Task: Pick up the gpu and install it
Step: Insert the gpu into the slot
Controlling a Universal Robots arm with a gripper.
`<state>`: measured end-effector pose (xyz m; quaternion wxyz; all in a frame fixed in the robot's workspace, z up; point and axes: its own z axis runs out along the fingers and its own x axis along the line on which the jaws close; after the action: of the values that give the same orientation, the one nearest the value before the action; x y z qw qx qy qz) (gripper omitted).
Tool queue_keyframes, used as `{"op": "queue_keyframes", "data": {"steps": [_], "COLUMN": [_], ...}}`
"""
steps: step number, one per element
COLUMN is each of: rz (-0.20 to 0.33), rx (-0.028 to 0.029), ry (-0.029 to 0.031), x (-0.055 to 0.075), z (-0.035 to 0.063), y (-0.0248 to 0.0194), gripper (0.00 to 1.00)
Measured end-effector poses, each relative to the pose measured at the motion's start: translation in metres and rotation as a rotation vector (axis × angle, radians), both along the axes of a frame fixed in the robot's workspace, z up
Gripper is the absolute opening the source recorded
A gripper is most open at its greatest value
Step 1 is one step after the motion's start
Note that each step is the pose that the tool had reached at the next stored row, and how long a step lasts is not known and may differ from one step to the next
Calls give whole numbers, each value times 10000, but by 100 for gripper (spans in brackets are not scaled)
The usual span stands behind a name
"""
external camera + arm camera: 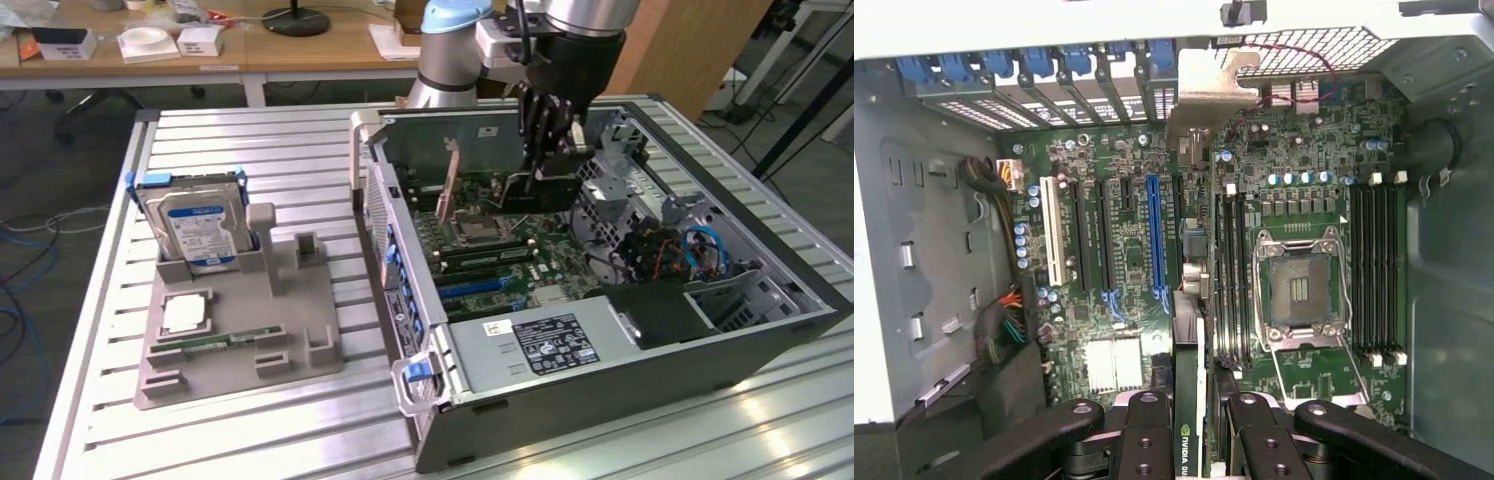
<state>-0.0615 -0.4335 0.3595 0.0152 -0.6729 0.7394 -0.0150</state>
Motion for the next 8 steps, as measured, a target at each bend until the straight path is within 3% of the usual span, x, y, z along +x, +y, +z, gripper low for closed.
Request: {"op": "queue_keyframes", "data": {"steps": [8], "rz": [0], "rx": [0], "ry": [0], "x": [0], "z": [-22], "y": [0], "gripper": [26]}}
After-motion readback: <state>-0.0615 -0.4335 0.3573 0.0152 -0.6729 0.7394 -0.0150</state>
